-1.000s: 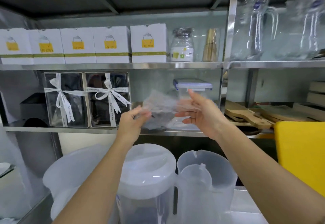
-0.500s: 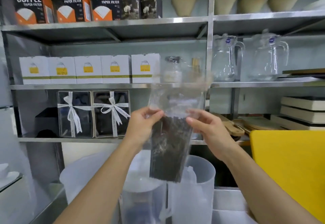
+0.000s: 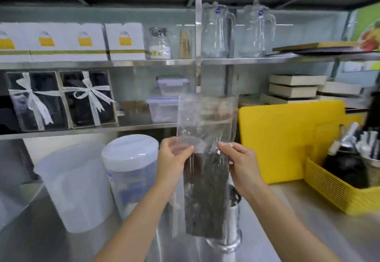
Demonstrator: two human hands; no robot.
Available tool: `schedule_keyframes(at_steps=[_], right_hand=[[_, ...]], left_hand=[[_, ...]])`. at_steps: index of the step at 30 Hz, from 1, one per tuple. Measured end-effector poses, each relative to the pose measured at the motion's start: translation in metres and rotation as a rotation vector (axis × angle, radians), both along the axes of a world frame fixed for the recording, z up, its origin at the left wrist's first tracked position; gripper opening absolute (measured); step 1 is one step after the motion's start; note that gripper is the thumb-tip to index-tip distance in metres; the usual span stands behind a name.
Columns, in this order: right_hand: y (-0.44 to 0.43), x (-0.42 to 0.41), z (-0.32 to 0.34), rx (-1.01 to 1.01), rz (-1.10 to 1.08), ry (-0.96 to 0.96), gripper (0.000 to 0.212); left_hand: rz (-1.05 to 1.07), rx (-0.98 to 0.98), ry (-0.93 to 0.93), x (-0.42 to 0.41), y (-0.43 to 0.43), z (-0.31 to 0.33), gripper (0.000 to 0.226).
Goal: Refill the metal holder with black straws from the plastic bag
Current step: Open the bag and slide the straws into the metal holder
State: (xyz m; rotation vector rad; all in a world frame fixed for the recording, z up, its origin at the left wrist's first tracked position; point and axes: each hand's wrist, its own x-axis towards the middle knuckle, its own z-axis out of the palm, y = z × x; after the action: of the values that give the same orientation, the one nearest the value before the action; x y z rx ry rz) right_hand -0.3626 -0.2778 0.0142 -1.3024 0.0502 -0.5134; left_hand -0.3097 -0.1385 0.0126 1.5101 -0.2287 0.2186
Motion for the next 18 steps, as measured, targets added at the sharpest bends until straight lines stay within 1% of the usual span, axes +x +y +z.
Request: schedule_keyframes(at_steps=[1,3,4,6,8,9,12,14,18], right_hand=[[-0.003,-0.007,-0.004,-0.004,-0.031,0.017,0.020],[-0.009,-0.016,-0.010,-0.016,-0.090,0.042,0.022],[-0.014,-0.020,-0.012,-0.028,-0.123,0.050,0.024],[-0.019,-0.026,-0.014,-0.061,-0.162,0.047,0.030],[-0.023,-0.030,-0.016,-0.072,-0.186,0.037,0.033],[-0.025,-0.032,-0.016,-0.072,-0.192,0.033,0.034],[-0.030,-0.035,-0.021,-0.079,-0.145,0.035,0.033],[-0.036,-0.038,-0.023,-0.117,-0.126,0.046,0.033],[-0.057,-0.048,-0.025,-0.236,-0.045,0.106,0.022]], left_hand=[[0.057,0.007,-0.017,-0.006,-0.007,-0.006,0.043],[0.167,0.116,-0.100,-0.022,-0.020,-0.016,0.036],[0.190,0.196,-0.170,-0.031,-0.027,-0.022,0.029],[0.227,0.355,-0.376,-0.045,-0.035,-0.030,0.015],[0.273,0.468,-0.548,-0.055,-0.042,-0.034,0.014],[0.259,0.503,-0.575,-0.061,-0.047,-0.034,0.017],[0.018,0.560,-0.450,-0.075,-0.063,-0.035,0.018],[-0.067,0.590,-0.359,-0.079,-0.072,-0.036,0.026],[-0.191,0.567,-0.228,-0.087,-0.084,-0.034,0.047]])
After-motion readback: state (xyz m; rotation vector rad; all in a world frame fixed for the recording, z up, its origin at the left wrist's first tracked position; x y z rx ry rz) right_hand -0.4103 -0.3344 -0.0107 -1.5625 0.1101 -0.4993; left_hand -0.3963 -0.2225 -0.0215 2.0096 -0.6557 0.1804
